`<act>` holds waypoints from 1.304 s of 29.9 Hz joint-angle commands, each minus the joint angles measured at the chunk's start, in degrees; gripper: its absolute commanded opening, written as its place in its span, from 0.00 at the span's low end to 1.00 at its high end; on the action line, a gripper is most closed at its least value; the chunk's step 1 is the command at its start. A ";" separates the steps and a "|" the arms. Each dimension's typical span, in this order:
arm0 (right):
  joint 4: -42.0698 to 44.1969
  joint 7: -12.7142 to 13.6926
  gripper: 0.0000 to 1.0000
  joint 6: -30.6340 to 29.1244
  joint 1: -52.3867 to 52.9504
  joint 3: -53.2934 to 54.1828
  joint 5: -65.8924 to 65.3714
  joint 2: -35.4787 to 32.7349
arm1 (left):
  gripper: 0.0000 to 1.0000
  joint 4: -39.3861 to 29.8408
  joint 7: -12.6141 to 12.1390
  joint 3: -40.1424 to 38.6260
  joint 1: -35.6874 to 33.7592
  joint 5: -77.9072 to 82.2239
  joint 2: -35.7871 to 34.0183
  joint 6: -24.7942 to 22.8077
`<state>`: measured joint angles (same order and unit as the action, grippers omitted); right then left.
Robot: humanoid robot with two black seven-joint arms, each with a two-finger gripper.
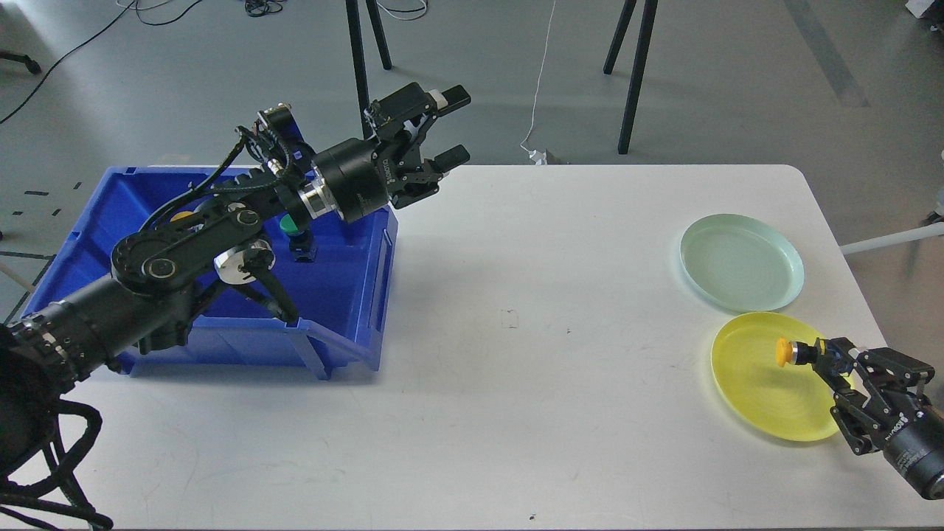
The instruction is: Pass button and place on color plate
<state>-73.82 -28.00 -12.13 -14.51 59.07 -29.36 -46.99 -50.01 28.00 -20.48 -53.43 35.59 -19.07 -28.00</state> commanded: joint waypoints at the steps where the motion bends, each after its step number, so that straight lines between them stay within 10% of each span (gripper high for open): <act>1: 0.44 0.00 0.47 0.00 0.09 0.08 0.09 0.06 | 1.00 0.00 0.00 0.00 0.00 0.00 0.00 0.00; 27: -0.44 0.00 0.51 -1.31 1.59 0.43 0.35 1.46 | 1.00 0.00 0.00 0.00 0.00 0.00 0.00 0.00; 39: -2.64 0.00 0.51 -15.87 3.78 6.05 6.32 1.20 | 1.00 -10.27 0.00 -8.60 2.10 -0.96 -6.84 0.00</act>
<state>-76.44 -28.00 -26.75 -10.96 63.19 -23.90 -46.05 -56.64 28.00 -25.76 -52.52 34.88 -22.41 -28.00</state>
